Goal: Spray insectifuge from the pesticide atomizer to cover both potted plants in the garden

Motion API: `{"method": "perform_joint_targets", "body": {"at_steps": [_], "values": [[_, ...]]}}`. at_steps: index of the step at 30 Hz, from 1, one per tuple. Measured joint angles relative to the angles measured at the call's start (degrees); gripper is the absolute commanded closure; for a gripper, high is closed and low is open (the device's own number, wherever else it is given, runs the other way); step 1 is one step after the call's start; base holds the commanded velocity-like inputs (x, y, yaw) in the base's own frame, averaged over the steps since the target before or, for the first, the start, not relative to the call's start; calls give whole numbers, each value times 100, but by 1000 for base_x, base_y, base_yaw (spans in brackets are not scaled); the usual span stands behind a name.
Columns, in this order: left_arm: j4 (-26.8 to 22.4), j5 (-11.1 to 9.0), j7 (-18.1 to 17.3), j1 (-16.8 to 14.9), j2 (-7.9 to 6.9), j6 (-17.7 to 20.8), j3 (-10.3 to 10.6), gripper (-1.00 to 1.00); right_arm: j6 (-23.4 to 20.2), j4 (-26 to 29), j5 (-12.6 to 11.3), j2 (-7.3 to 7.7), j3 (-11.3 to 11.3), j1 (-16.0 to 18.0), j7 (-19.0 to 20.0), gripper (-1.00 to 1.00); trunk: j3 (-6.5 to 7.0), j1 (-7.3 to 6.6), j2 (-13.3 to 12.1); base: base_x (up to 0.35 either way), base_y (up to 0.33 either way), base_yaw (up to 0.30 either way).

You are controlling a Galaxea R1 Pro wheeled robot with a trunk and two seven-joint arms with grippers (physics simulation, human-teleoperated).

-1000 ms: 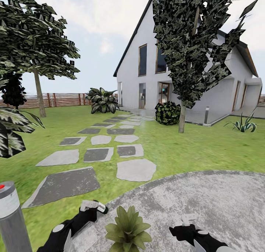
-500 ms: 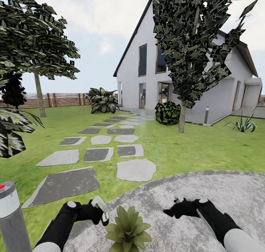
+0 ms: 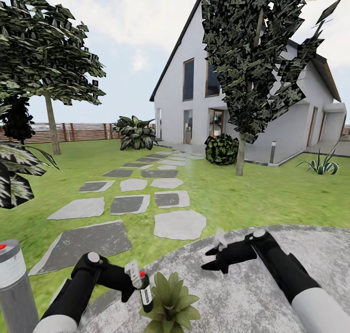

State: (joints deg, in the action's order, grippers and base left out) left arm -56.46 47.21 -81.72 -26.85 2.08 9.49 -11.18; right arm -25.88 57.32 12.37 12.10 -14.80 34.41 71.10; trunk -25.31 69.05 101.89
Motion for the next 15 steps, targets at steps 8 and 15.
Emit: {"method": "perform_joint_targets", "body": {"at_steps": [8, 15], "values": [[-361, 4, -794, 0, -113, -480, 101, 100, -108, 168, -21, -47, 10, 0, -1, 100, 0, 0, 0, 0, 0, 0], [-352, 255, -795, 0, -121, -514, 569, 100, -111, 151, -6, -719, 3, 0, -5, 100, 0, 0, 0, 0, 0, 0]]}}
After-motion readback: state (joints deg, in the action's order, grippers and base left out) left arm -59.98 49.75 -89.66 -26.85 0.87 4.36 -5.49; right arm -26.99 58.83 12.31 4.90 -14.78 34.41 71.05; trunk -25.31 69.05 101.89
